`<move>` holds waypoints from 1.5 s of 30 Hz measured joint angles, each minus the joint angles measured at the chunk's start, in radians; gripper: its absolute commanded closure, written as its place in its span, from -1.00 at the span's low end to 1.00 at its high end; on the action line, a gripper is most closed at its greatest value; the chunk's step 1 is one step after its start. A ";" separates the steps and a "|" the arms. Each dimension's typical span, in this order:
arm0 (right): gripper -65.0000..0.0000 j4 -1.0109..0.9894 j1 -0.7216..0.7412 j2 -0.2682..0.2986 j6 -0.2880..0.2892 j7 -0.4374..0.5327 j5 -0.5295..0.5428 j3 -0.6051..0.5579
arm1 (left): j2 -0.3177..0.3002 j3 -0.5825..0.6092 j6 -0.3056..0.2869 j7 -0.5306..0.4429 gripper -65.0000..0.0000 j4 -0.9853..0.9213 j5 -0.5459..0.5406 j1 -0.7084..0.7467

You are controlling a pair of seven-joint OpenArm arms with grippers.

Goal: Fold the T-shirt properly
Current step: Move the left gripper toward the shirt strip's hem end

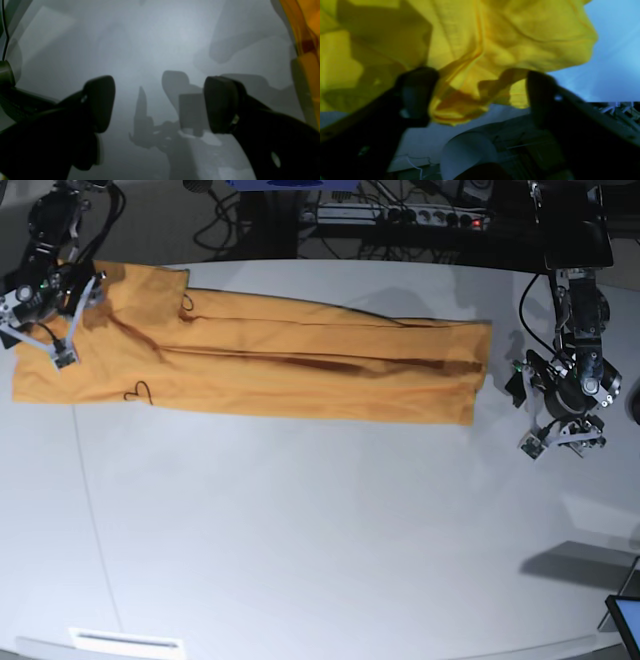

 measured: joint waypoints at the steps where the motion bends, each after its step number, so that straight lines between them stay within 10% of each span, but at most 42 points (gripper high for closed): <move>1: -0.88 0.000 0.000 0.008 0.000 0.000 0.003 0.000 | 0.000 0.000 0.000 0.000 -0.67 0.000 0.000 0.000; 28: -0.86 0.010 0.067 0.132 0.000 0.020 0.005 0.166 | 0.035 -0.013 0.001 0.008 -0.67 0.037 0.000 -0.047; 45: -0.86 0.011 0.036 0.076 0.000 0.008 0.007 0.167 | 0.154 -0.010 0.001 0.084 -0.67 0.081 -0.009 -0.120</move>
